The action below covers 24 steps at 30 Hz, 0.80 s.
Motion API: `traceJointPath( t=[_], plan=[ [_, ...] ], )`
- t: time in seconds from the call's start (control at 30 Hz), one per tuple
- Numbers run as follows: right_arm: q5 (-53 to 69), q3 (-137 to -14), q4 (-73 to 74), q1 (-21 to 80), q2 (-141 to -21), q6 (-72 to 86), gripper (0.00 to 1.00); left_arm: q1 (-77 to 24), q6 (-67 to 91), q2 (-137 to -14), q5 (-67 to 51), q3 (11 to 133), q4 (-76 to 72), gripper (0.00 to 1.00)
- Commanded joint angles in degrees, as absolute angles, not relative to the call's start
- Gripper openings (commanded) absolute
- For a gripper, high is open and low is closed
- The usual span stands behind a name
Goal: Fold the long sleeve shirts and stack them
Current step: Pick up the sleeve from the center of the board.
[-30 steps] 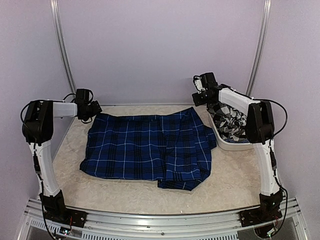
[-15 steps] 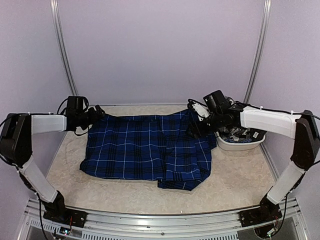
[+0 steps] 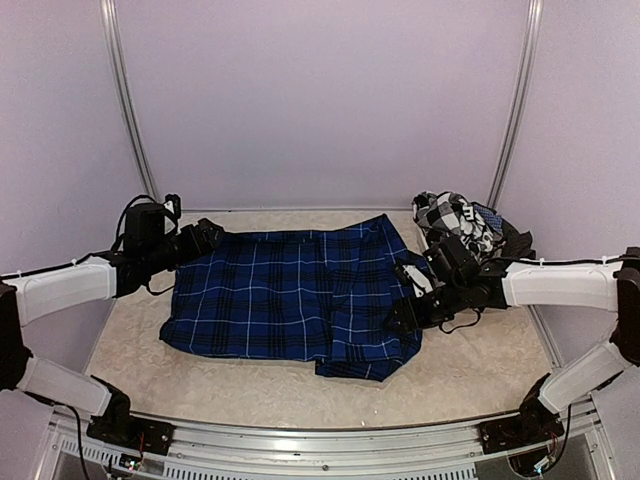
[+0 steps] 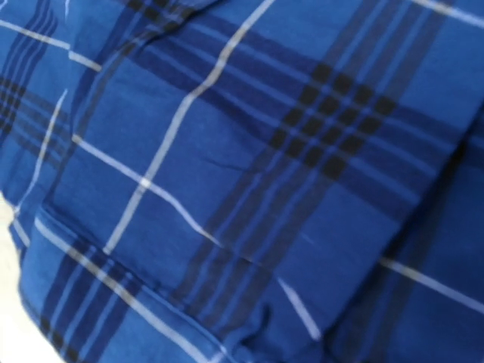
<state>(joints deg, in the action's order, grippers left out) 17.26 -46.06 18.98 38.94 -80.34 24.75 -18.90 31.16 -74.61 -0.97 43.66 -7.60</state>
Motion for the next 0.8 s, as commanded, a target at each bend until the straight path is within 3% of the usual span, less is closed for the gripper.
traceJointPath(
  t=[0.0, 0.57, 0.77],
  plan=[
    [19.86, -44.76, 12.70, 39.76, -83.30, 27.41, 0.55, -19.72, 31.38, -72.23, 1.61, 42.01, -7.30, 0.99],
    [15.03, -46.62, 11.21, 39.77, -90.17, 26.06, 0.45, -20.52, 30.94, -71.38, 2.41, 41.93, -6.24, 0.99],
    [16.59, -46.23, 6.68, 39.81, -90.57, 26.89, 0.33, -20.55, 30.84, -71.67, 2.47, 41.66, -6.33, 0.99]
  ],
)
